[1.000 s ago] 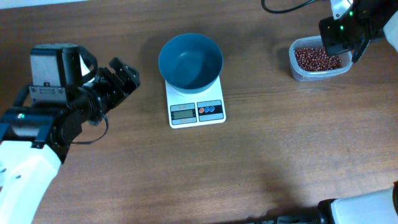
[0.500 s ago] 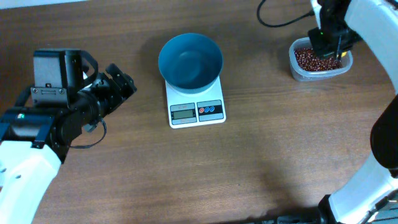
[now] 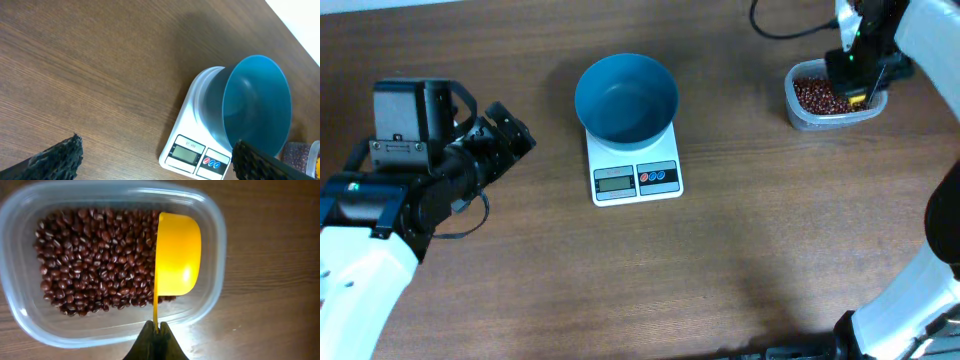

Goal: Scoop item into bowl and weigh 50g on scale
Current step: 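Move the scoop with the right gripper into the bean tub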

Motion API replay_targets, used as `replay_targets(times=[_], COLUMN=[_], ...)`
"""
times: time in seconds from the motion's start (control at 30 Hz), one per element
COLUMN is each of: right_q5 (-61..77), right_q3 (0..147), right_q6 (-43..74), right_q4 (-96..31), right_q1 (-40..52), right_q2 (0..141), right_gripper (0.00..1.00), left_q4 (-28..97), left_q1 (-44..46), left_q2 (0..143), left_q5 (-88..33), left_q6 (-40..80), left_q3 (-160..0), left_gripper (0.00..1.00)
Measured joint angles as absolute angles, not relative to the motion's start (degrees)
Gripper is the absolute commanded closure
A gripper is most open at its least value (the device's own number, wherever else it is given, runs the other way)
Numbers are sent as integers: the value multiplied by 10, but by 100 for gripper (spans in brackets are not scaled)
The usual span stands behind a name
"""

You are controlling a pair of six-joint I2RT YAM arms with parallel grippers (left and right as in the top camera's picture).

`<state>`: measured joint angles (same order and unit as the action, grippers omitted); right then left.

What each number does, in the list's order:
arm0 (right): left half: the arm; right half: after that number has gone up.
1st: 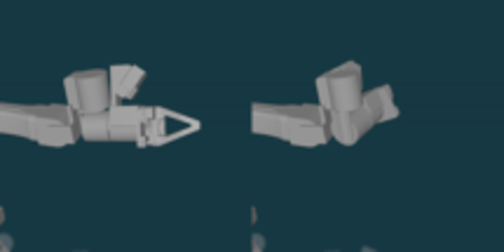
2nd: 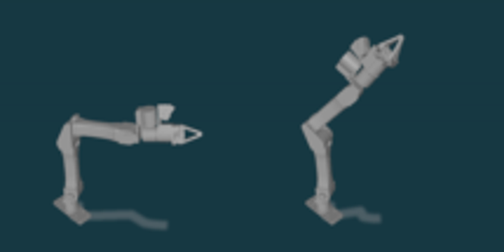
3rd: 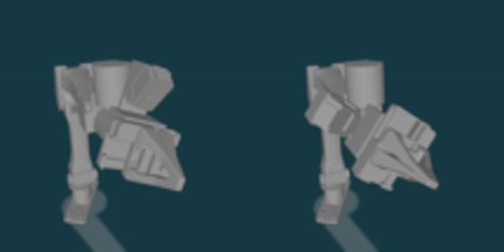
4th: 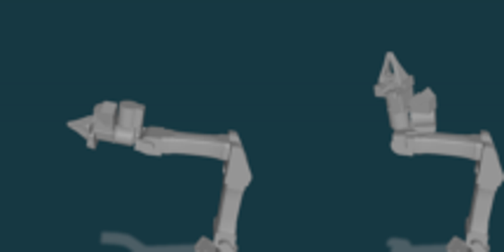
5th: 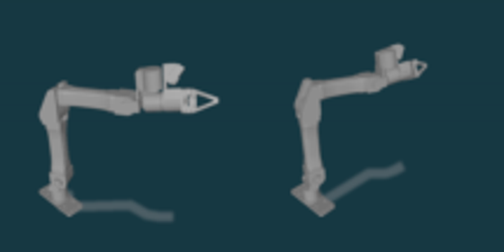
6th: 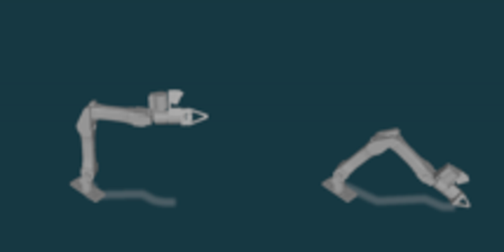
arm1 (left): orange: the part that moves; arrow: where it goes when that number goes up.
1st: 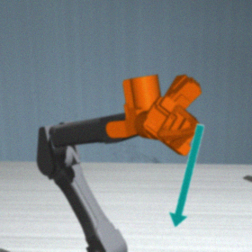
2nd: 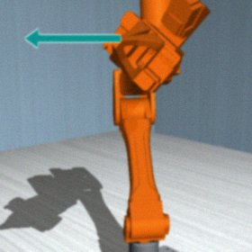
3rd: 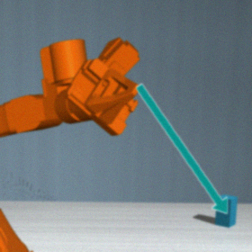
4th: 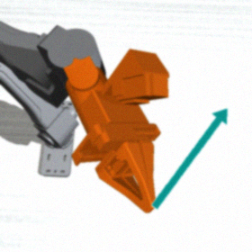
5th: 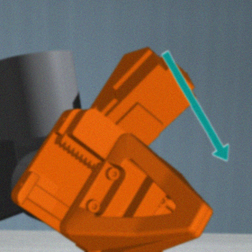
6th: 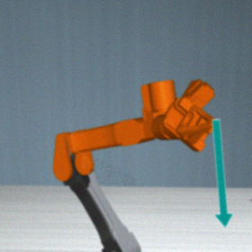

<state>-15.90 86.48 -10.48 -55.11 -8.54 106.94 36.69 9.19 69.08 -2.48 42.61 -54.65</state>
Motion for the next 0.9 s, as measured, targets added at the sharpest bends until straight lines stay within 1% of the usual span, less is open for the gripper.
replay_targets(times=[0.13, 0.37, 0.47, 0.7, 0.83, 0.9], right_q5=[-149, -35, 30, 101, 195, 221], right_q3=[849, 847, 847, 848, 847, 847], right_q6=[-89, -54, -45, -39, -9, 13], right_q4=[-546, -550, -553, -580, -590, -592], right_q1=[-85, -90, -117, -160, -207, -214], right_q2=[1083, 1090, 1090, 1090, 1091, 1094], right_gripper=[96, 96, 96, 96, 96, 96], left_q4=[367, 367, 367, 367, 367, 366], left_q1=[92, 92, 92, 92, 92, 92], left_q2=[691, 691, 691, 691, 691, 691], left_q5=[-25, -25, -25, -25, -25, -25], left_q6=[426, 426, 426, 426, 426, 426], left_q3=[-547, -547, -547, -547, -547, -547], left_gripper=[1, 1, 1, 1, 1, 1])
